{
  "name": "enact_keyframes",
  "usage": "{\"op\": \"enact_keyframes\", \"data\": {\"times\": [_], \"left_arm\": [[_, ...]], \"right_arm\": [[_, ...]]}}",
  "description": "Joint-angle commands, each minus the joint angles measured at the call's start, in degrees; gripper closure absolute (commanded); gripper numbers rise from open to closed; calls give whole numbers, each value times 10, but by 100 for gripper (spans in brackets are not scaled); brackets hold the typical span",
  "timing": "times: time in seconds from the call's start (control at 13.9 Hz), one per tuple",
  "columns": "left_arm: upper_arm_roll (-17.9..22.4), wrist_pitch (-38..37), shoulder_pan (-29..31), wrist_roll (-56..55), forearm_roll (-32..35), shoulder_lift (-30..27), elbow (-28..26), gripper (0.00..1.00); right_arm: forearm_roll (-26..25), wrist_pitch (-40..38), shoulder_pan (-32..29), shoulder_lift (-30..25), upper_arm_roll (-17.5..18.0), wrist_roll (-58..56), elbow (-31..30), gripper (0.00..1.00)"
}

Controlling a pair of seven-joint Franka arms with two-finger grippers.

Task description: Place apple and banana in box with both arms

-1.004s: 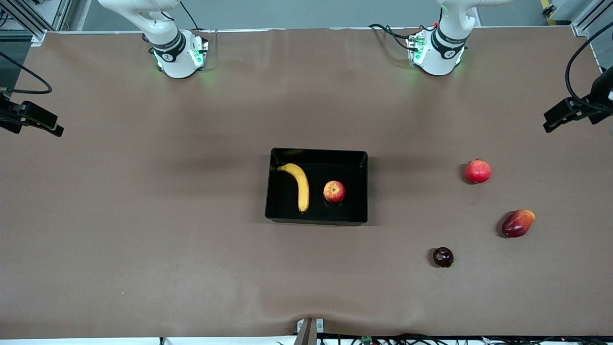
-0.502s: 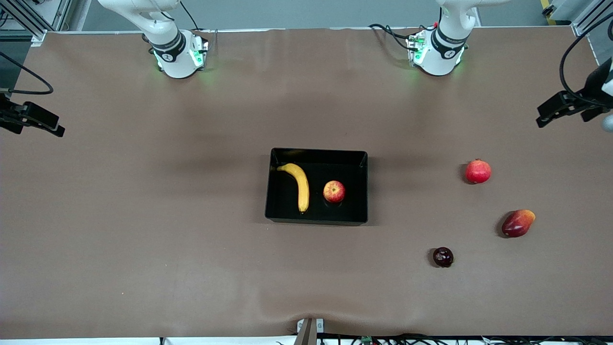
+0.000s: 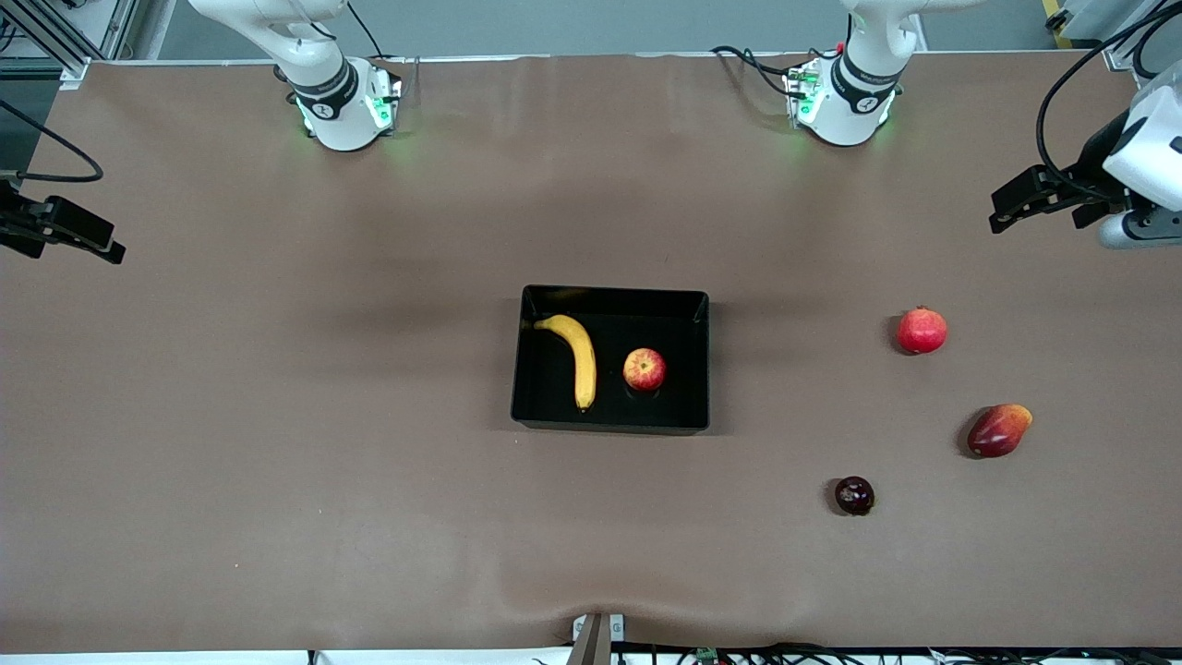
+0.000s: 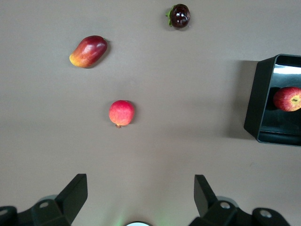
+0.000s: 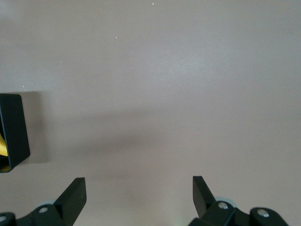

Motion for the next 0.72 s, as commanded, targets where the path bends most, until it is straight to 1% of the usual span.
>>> {"op": "enact_keyframes", "data": {"times": [0.0, 0.22, 0.65], "left_arm": [[-6, -6, 9, 9, 9, -8, -4, 0], [-5, -6, 10, 6, 9, 1, 15, 0], [1, -6, 12, 6, 10, 2, 22, 0]], "right_arm": [[2, 0, -3, 2, 1, 7, 4, 0], [2, 0, -4, 2, 1, 7, 3, 0], [2, -3, -1, 2, 1, 7, 3, 0]]}}
